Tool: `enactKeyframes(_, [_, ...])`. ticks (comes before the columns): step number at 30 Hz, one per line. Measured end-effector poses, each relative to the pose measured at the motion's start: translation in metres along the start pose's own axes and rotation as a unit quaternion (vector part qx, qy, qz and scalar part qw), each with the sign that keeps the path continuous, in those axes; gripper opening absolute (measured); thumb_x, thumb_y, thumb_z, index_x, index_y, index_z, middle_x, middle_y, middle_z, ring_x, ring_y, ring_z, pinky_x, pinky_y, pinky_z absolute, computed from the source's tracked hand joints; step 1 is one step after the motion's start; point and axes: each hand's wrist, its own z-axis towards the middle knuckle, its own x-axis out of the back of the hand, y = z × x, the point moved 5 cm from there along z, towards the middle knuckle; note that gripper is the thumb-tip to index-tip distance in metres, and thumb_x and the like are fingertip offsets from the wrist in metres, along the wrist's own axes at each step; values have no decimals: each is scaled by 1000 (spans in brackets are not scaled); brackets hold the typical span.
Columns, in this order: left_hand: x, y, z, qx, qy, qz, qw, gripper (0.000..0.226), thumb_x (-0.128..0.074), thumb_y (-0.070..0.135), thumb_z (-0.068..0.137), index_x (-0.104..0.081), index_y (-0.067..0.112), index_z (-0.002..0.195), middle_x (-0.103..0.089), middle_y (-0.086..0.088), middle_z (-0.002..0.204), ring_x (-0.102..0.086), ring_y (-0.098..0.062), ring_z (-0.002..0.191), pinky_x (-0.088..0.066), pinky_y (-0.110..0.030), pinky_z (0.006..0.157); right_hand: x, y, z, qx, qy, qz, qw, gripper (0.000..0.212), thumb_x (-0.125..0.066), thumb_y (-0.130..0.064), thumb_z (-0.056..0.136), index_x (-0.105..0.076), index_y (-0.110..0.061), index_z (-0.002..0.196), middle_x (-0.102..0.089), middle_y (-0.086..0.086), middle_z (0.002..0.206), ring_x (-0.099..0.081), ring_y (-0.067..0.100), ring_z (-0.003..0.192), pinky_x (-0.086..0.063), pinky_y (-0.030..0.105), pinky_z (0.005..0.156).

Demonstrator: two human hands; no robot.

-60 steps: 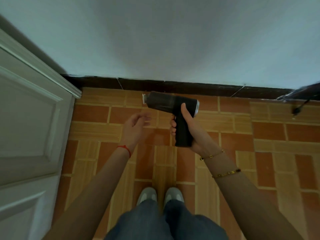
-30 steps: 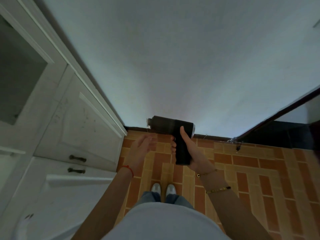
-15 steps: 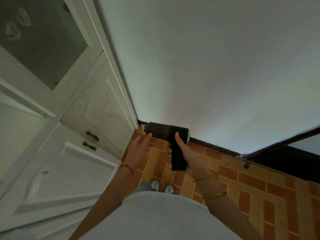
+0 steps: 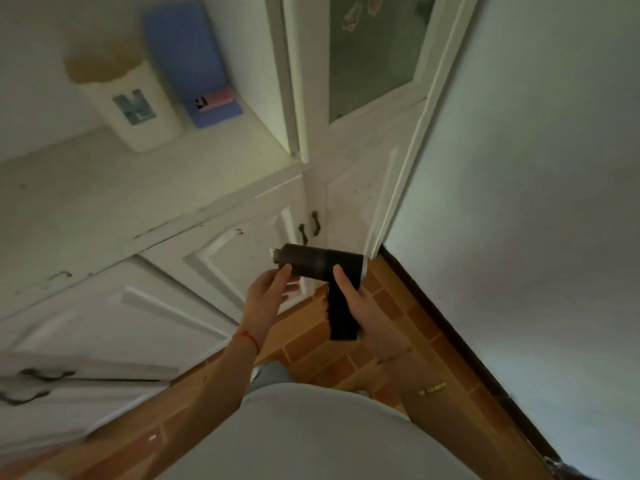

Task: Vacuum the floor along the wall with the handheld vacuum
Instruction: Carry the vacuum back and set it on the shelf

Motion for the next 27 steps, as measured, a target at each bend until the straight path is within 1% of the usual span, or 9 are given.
enactKeyframes(2, [30,1,-2,-5,35,-20,999,24,-53,36,99,-65,17,109,-72,-1,104,-68,-15,100,-51,-27,90,-30,-20,-11,32,-8,-66,997,64,-61,-67,83,-53,-21,127,-59,-10,104,-57,20,115,-39,29,106])
enactKeyframes(4, [61,3,-4,-12,65,-31,997,29,-53,36,99,-64,14,114,-72,-1,106,-68,-15,102,-50,-31,95,-64,-39,-22,42,-11,-121,992,28,-52,-45,97,-57,-20,108,-50,-6,83,-57,15,103,-41,15,87])
enactKeyframes(5, [76,4,-5,-15,81,-39,996,30,-53,35,100,-64,12,115,-71,-1,107,-68,-16,103,-50,-32,96,-81,-42,-24,43,-36,-150,987,25,-53,-44,96,-59,-21,94,-56,-4,80,-61,16,97,-45,13,80])
enactKeyframes(7, [108,8,-5,-24,113,-56,992,32,-53,34,100,-65,9,116,-72,-3,108,-68,-17,103,-50,-32,96,-114,-35,-6,61,-65,-195,977,43,-57,-57,89,-63,-15,84,-69,6,83,-68,22,88,-56,26,82])
enactKeyframes(9, [143,14,-5,-42,141,-60,987,34,-54,35,99,-65,9,117,-72,-4,109,-68,-16,102,-51,-30,93,-150,-32,4,80,-68,-254,961,51,-57,-63,86,-66,-12,84,-71,11,84,-70,26,83,-57,43,88])
enactKeyframes(10, [155,19,-4,-49,148,-54,986,34,-54,36,99,-65,10,117,-72,-3,109,-68,-15,102,-51,-29,92,-162,-34,7,87,-59,-274,956,53,-57,-63,86,-67,-11,85,-72,12,85,-70,26,82,-57,44,88])
enactKeyframes(18, [314,57,1,-107,199,-66,972,31,-51,36,100,-64,13,116,-72,-2,110,-69,-14,102,-52,-30,92,-324,-58,-1,204,-93,-313,923,43,-59,-52,91,-65,-9,89,-71,5,82,-69,16,75,-55,23,71])
enactKeyframes(23, [418,67,18,-118,226,-54,966,33,-48,36,102,-65,11,116,-72,-4,110,-69,-18,102,-52,-32,93,-425,-60,5,246,-108,-299,916,36,-64,-45,90,-68,-10,86,-73,6,80,-71,17,75,-56,25,73])
enactKeyframes(27, [483,71,36,-119,232,34,965,32,-49,36,102,-65,13,116,-72,4,100,-68,-12,92,-51,-34,92,-490,-62,20,247,-111,-265,926,34,-66,-42,90,-69,-9,86,-71,5,75,-71,19,73,-58,30,73])
